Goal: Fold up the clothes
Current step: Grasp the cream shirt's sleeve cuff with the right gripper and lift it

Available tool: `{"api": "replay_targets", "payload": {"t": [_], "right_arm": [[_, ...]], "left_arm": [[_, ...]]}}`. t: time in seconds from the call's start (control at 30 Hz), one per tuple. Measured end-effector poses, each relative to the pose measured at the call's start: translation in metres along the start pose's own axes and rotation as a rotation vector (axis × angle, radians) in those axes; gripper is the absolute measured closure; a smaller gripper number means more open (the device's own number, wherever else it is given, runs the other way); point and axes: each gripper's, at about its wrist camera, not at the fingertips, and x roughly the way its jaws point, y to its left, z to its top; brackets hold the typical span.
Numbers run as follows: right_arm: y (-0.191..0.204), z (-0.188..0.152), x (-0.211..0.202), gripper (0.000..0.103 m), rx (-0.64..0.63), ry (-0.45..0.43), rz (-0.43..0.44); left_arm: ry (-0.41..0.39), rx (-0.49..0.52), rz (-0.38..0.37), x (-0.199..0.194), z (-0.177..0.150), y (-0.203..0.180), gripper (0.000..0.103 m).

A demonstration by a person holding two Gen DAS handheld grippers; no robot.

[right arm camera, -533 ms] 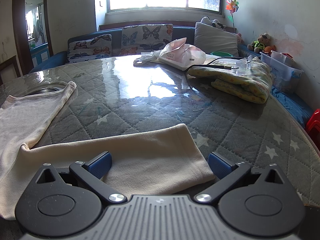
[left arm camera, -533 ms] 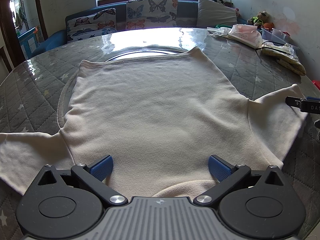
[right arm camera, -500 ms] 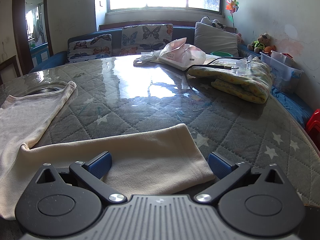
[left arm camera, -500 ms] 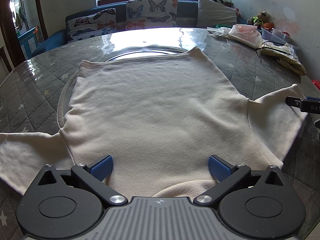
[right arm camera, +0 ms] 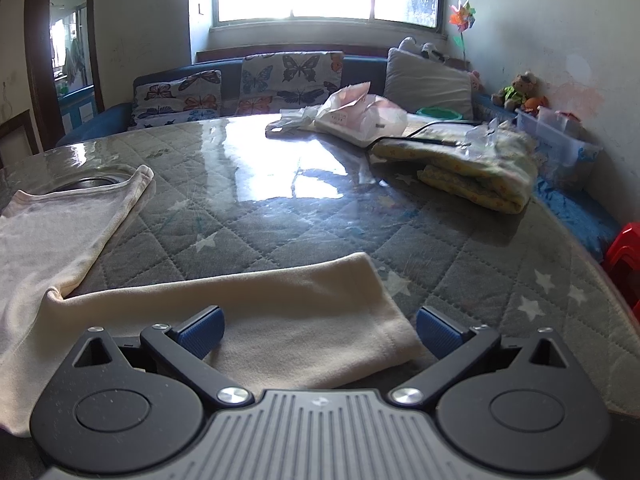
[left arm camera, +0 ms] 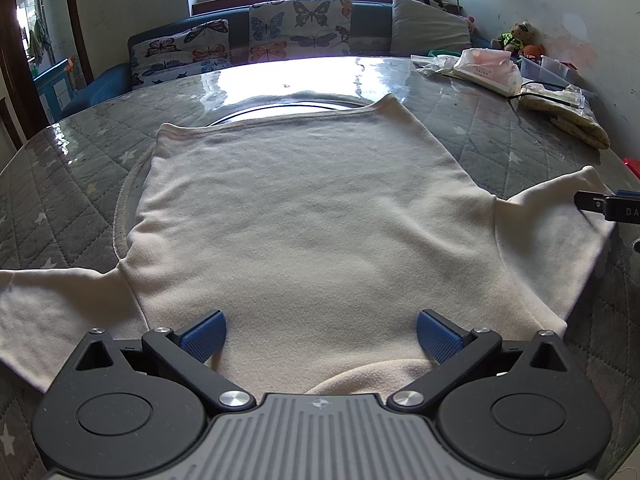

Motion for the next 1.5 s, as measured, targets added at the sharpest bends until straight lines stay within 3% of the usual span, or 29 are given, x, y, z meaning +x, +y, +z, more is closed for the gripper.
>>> {"api": "replay_targets", "payload": {"t": [0.23, 0.3, 0.47, 0.5, 0.63, 0.7, 0.73, 0.8, 1.1, 1.37, 1.5], "right_arm": [[-0.018, 0.002, -0.01, 0.012, 0.055, 0.013, -0.013], [-0.024, 0.001, -0.011, 0.022, 0.077, 0.028, -0.01], [-0.028, -0.004, -0.015, 0.034, 0.103, 0.048, -0.019], [-0.03, -0.004, -0.017, 0.042, 0.113, 0.049, -0.012], [-0.029, -0.004, -0.018, 0.057, 0.117, 0.054, -0.019], [-0.028, -0.003, -0.019, 0.071, 0.12, 0.048, -0.026], [-0.029, -0.003, -0.019, 0.085, 0.136, 0.044, -0.018], [-0.031, -0.002, -0.02, 0.091, 0.164, 0.032, -0.003], [-0.033, 0.015, -0.055, 0.094, 0.205, -0.095, 0.062], [-0.015, 0.045, -0.088, 0.094, 0.202, -0.182, 0.187], [0.007, 0.061, -0.103, 0.094, 0.167, -0.206, 0.269]], "left_arm": [[0.001, 0.0, -0.003, -0.001, 0.002, 0.0, 0.0], [0.0, 0.002, -0.006, -0.002, 0.003, 0.0, 0.0], [-0.002, 0.005, -0.014, -0.005, 0.006, -0.001, 0.0], [-0.002, 0.006, -0.015, -0.005, 0.006, -0.001, 0.0], [-0.028, 0.025, -0.041, -0.013, 0.011, -0.008, 0.0], [-0.036, 0.039, -0.05, -0.015, 0.013, -0.013, 0.0], [-0.037, 0.047, -0.052, -0.015, 0.014, -0.016, 0.0], [-0.037, 0.062, -0.061, -0.015, 0.016, -0.023, 0.0], [-0.049, 0.133, -0.088, -0.011, 0.015, -0.047, 0.0], [-0.043, 0.186, -0.098, -0.001, 0.008, -0.061, 0.0], [-0.057, 0.156, -0.102, -0.007, 0.012, -0.048, 0.0]]}}
